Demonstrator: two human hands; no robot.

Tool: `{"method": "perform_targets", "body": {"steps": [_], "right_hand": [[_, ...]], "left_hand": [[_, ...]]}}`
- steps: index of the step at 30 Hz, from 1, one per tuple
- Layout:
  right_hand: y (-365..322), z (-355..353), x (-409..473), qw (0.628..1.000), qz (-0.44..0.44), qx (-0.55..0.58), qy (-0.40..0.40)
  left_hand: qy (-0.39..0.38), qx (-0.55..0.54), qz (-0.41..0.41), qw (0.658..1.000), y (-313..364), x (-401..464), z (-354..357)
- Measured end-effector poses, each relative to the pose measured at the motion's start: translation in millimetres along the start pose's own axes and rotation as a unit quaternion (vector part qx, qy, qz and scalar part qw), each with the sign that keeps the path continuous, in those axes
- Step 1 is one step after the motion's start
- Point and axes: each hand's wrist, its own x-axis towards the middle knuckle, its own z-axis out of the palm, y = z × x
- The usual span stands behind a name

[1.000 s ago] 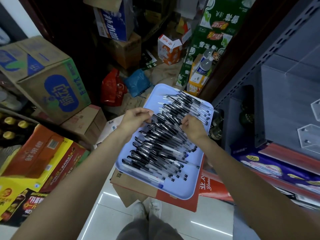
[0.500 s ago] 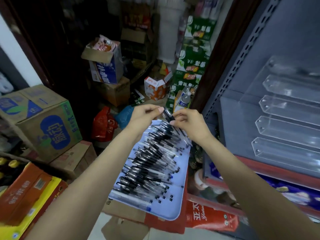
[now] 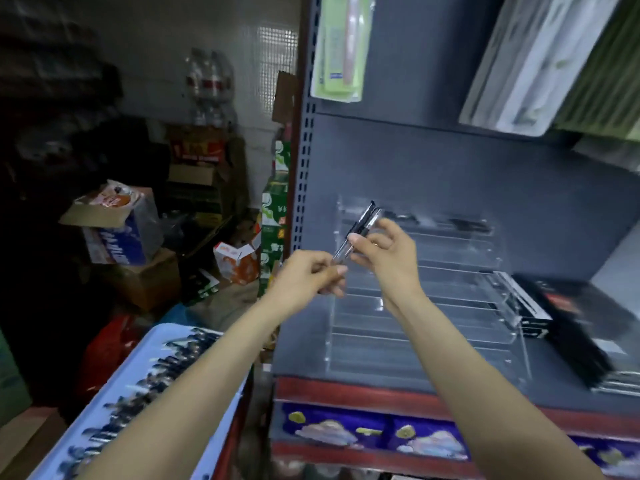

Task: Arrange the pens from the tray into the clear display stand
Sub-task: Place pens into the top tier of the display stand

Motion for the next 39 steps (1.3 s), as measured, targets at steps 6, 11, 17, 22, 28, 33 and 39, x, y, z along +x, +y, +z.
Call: {"method": "perform_targets", "body": {"steps": [6, 11, 17, 22, 28, 33, 39], "right_hand": [[-31.1, -115.4, 43.3, 0.995, -0.034, -0.063, -0.075], [-44.8, -165.2, 72.4, 0.985, -0.062, -0.134, -0.094], [-36.8, -186.3, 109.5, 0.997, -0.044, -0.026, 0.056], [-24.1, -173.3, 136.7, 0.996, -0.011, -0.086, 0.031], [-16.4, -152.9, 158.2, 0.953, -0.079, -0.289, -0.034], [-20.0, -147.0, 172.6, 0.975, -0.059, -0.210, -0.041], [-11.8, -147.7, 179.2, 0.959, -0.054, -0.277, -0.027]], "left_hand": [[0.005, 0.110, 0.015, 0.994, 30.1, 45.7, 59.6], [0.012, 0.205, 0.021, 0.979, 46.9, 73.1, 79.4], [0.132, 0.268, 0.000, 0.954, 36.8, 88.4, 70.1], [0.222, 0.239, 0.001, 0.945, 34.2, 94.7, 59.3], [0.228, 0.242, 0.028, 0.943, 42.6, 99.9, 49.6], [0.233, 0.230, 0.042, 0.944, 45.1, 105.1, 44.6], [0.231, 0.242, 0.051, 0.941, 48.8, 113.8, 41.6]]}}
